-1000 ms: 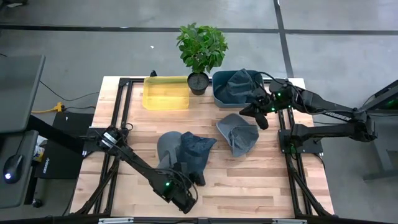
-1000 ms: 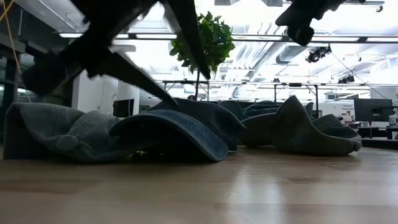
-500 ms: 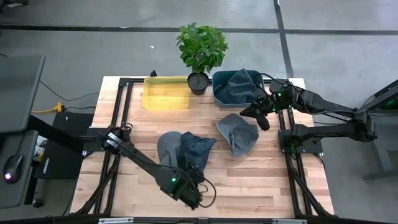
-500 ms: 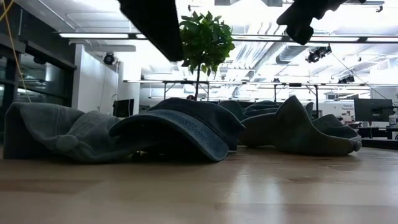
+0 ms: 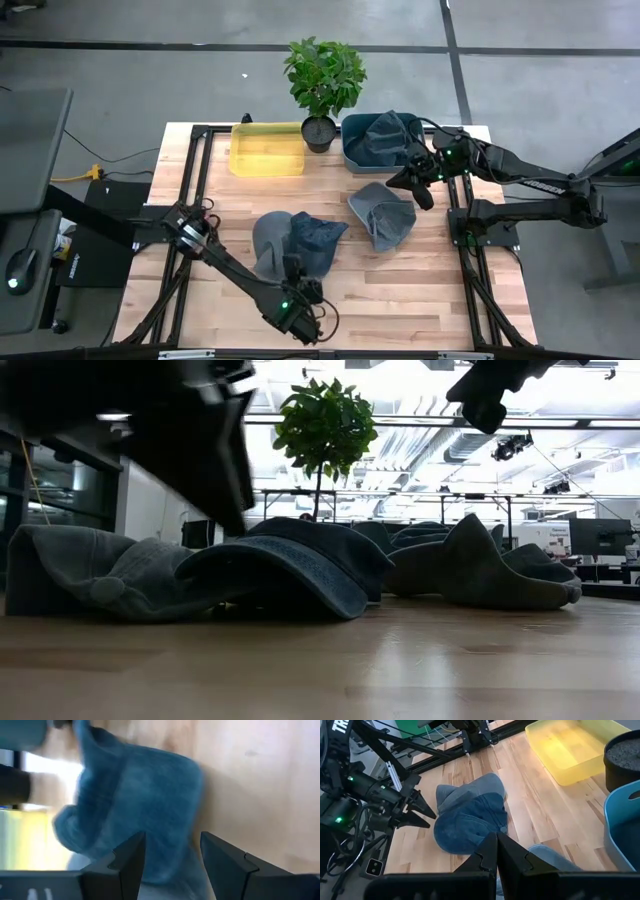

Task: Pick & Place hat
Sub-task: Put the blue cap into the blue bin

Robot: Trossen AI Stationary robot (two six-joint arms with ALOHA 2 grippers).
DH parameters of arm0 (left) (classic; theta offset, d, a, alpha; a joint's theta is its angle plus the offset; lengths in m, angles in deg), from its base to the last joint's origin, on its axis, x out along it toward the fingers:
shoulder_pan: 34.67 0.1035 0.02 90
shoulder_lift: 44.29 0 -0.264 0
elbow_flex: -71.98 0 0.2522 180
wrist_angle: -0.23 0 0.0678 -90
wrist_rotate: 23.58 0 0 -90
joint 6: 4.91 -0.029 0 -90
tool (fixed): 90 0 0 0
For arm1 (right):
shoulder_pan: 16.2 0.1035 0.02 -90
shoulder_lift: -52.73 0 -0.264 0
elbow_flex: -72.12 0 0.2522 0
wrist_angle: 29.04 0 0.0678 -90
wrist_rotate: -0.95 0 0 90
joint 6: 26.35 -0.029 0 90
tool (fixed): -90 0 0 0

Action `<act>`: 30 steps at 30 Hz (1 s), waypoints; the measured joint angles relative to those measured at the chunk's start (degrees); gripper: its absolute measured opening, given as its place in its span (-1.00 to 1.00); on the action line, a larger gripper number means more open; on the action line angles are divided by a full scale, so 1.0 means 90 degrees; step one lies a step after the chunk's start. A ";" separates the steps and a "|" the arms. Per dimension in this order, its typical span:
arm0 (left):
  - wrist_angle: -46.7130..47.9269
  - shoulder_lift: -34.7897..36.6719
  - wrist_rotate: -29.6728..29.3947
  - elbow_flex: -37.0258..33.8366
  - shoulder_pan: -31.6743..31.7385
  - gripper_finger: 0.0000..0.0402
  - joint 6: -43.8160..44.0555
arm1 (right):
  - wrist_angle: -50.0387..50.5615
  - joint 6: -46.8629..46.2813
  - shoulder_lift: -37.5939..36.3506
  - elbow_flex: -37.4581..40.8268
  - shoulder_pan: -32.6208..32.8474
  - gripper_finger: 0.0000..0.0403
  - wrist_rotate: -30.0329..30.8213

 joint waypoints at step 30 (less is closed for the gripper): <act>-0.0337 -0.0432 -0.0554 0.0005 0.0293 -0.08 -0.0527 | 0.0222 0.0020 0.0000 0.0000 0.0000 -1.00 0.0024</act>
